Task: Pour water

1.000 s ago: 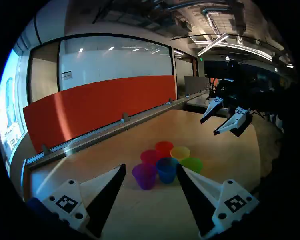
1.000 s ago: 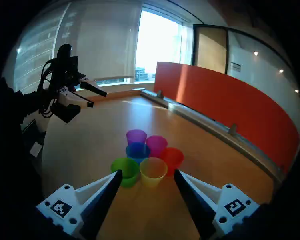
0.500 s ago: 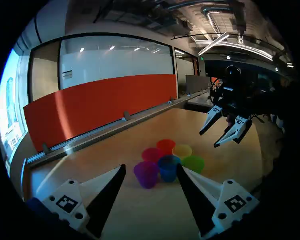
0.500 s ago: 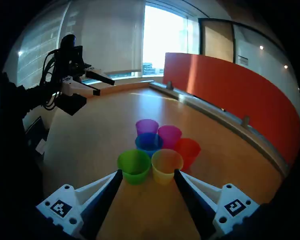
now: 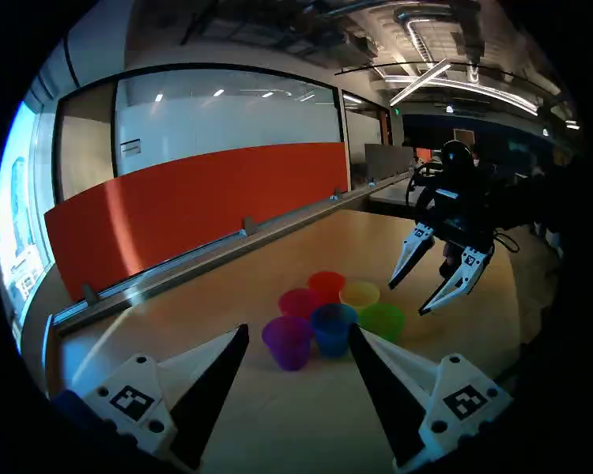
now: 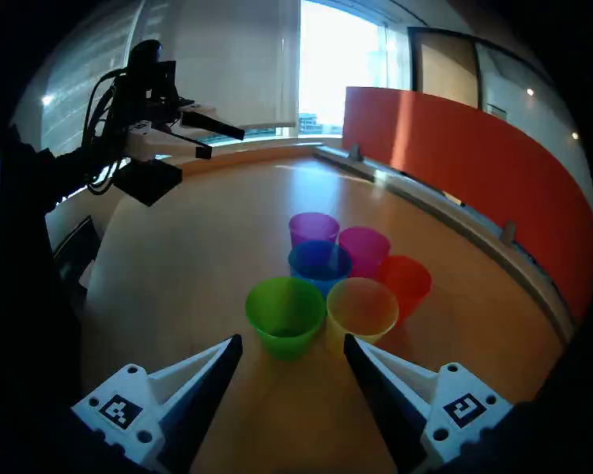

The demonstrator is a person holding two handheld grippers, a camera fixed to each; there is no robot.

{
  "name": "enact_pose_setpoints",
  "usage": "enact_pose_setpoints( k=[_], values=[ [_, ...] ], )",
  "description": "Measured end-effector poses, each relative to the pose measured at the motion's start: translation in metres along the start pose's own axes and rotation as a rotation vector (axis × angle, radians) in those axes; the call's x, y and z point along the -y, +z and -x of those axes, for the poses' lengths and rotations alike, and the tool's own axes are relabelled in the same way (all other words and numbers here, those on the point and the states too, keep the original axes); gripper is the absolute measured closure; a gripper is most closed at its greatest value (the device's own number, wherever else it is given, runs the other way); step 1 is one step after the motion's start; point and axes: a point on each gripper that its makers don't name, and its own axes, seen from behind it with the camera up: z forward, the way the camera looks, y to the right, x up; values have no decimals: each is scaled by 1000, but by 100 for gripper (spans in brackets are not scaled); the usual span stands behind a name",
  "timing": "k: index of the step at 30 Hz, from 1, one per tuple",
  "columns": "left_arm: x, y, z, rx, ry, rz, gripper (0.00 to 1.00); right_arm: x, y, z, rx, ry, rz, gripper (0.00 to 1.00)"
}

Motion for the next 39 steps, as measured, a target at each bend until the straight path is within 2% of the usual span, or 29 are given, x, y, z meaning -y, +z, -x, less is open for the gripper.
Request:
enact_pose_setpoints(
  k=[12,21,39],
  values=[
    [2,4,6,10,4,2,7,3,23,11,31,2,-14,0],
    [-1,8,7,14,7,7,7,7,39,15,49,-21,-18,0],
    [0,7,8,14,9,-2,7,6,64,10,37,-2,-7,0]
  ],
)
